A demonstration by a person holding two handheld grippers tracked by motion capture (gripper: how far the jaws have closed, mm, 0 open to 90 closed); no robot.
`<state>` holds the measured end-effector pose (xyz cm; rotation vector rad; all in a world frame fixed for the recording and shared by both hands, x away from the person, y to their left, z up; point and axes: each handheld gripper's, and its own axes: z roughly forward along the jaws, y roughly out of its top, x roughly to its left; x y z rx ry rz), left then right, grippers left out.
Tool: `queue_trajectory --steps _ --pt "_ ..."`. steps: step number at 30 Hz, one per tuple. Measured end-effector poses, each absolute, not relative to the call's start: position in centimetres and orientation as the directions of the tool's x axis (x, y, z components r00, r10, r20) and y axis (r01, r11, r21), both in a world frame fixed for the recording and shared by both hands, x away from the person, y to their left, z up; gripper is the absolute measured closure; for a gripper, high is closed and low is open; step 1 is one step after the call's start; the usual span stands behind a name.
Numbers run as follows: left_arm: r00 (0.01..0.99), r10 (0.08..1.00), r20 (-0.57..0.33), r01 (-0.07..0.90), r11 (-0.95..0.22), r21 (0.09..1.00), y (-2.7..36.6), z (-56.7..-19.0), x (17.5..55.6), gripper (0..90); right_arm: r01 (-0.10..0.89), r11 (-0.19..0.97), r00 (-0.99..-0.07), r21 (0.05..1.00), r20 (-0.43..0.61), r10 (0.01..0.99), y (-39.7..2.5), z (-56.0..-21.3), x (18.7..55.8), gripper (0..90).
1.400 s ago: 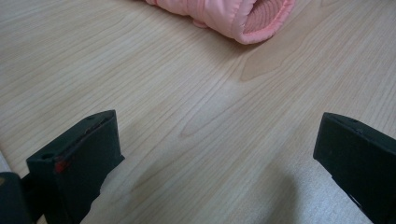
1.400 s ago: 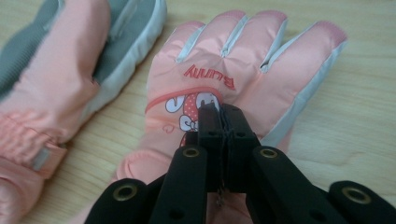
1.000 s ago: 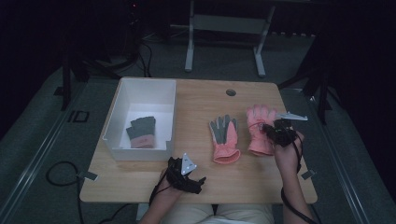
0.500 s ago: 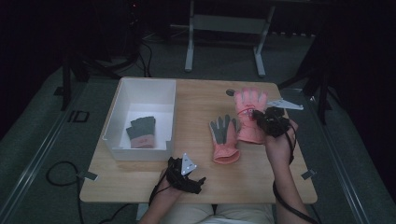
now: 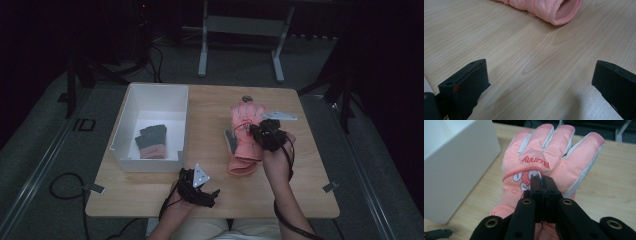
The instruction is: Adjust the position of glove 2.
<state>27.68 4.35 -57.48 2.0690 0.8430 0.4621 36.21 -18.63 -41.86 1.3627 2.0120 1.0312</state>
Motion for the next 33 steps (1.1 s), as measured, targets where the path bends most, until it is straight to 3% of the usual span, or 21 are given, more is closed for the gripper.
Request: queue_trajectory --steps 21,33 --pt "0.709 0.705 0.021 0.398 -0.424 0.813 4.3 -57.4 27.6 0.5 0.654 0.227 -0.346 0.722 0.019 0.938 -16.8 -47.1 38.6 88.2" --pt "0.706 0.708 0.010 0.399 -0.410 0.820 4.4 -57.4 27.6 0.5 0.678 0.254 -0.376 0.689 0.029 0.926 -16.4 -50.4 39.4 86.0"
